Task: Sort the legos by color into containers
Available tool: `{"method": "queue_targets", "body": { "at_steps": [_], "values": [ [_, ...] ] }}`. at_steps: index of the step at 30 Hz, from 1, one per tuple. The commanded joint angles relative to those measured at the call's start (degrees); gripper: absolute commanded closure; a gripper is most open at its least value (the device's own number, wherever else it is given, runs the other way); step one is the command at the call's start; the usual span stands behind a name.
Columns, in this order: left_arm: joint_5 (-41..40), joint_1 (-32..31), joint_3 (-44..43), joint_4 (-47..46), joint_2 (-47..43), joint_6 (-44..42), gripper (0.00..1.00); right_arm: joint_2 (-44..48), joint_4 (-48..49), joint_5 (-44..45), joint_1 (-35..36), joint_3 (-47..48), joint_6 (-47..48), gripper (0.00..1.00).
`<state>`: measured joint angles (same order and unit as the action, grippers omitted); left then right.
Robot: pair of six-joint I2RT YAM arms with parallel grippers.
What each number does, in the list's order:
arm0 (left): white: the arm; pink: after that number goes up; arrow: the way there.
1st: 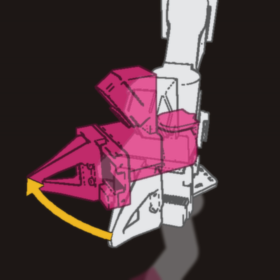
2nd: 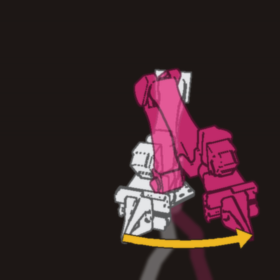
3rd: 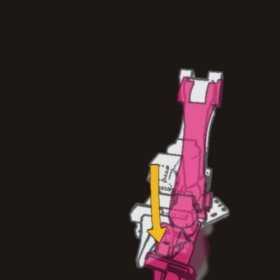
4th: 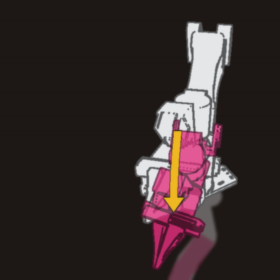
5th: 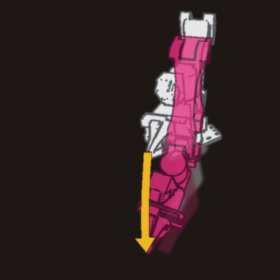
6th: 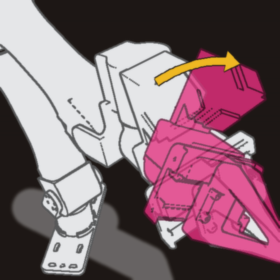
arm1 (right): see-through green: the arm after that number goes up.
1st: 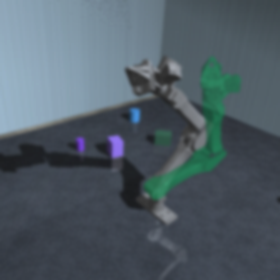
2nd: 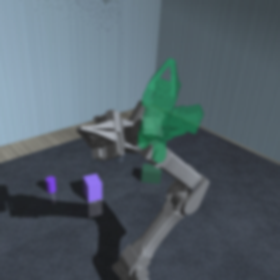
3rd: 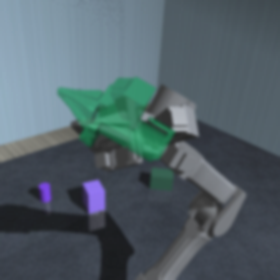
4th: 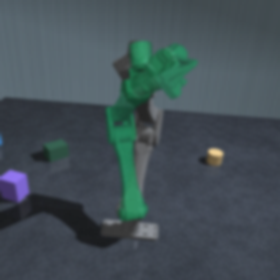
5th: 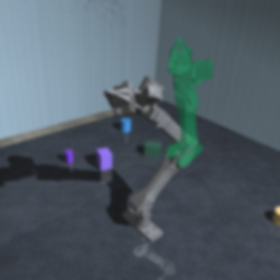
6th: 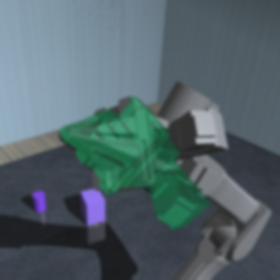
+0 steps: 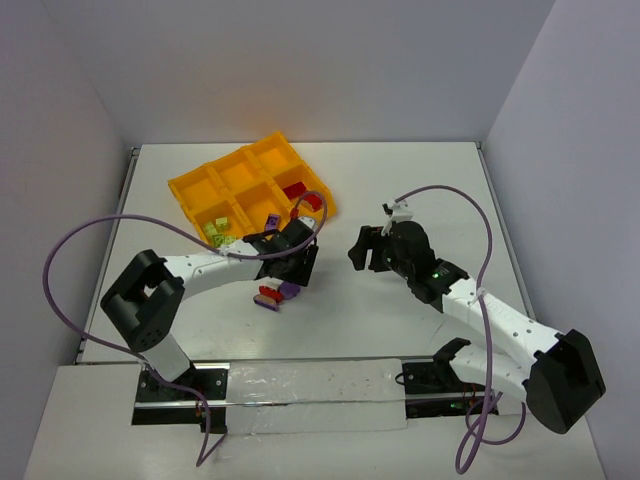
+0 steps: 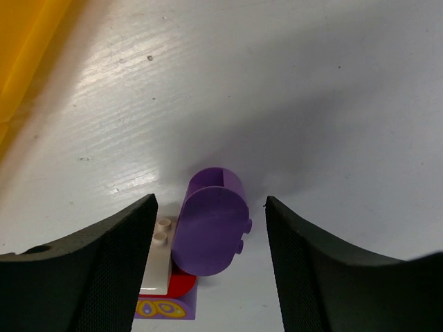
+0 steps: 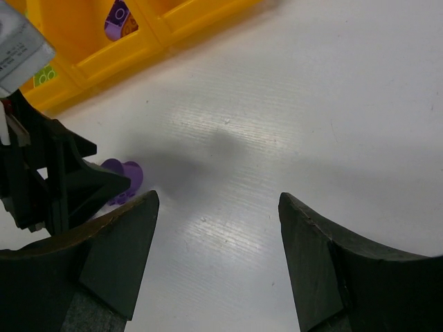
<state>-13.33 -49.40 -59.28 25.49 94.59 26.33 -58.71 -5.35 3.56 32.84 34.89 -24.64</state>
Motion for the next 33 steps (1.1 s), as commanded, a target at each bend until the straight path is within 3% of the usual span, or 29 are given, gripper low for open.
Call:
{"method": "queue_targets", "body": {
  "at_steps": [1,6,10,12,13,15,16,20,25,29,33],
  "values": [
    [-0.1,-1.7,-2.5,-2.1,2.5,-1.0,0.33,-0.4,0.3,-0.4,-0.3,0.8,0.2,0.23],
    [-2.0,-3.4,-2.3,-0.5,3.6,0.1,0.35,-0.4,0.3,-0.5,-0.3,0.6,0.3,0.22],
    [-3.4,-4.2,-2.7,0.5,3.7,1.1,0.42,-0.2,0.3,-0.6,-0.3,0.4,0.3,0.22],
    [-4.7,-4.7,-3.7,1.6,3.7,1.5,0.57,-0.1,0.2,-0.5,-0.3,0.3,0.2,0.22],
    [-5.2,-4.8,-4.0,1.8,3.7,1.6,0.59,-0.1,0.2,-0.4,-0.3,0.4,0.2,0.22],
    [-6.6,-4.9,-6.7,3.5,3.6,2.2,0.76,-0.2,0.2,-0.3,-0.3,0.5,0.5,0.22],
    [-6.7,-4.9,-7.8,3.9,3.5,2.2,0.78,-0.2,0.1,-0.2,-0.3,0.5,0.4,0.22],
    [-8.6,-3.8,-14.4,6.3,5.2,2.1,0.81,0.0,0.2,0.1,-0.3,0.5,0.2,0.23],
    [-9.4,4.6,-29.6,10.8,11.5,2.0,0.83,1.8,-0.7,2.5,-0.3,-0.2,-0.2,0.23],
    [-8.2,10.8,-36.9,10.6,16.4,2.7,0.83,4.1,-0.9,3.4,-0.3,-1.2,-0.4,0.23],
    [-12.0,14.2,-43.6,12.7,21.1,2.1,0.82,5.0,-1.8,4.1,-0.3,-1.3,-0.3,0.23]
  ]
}}
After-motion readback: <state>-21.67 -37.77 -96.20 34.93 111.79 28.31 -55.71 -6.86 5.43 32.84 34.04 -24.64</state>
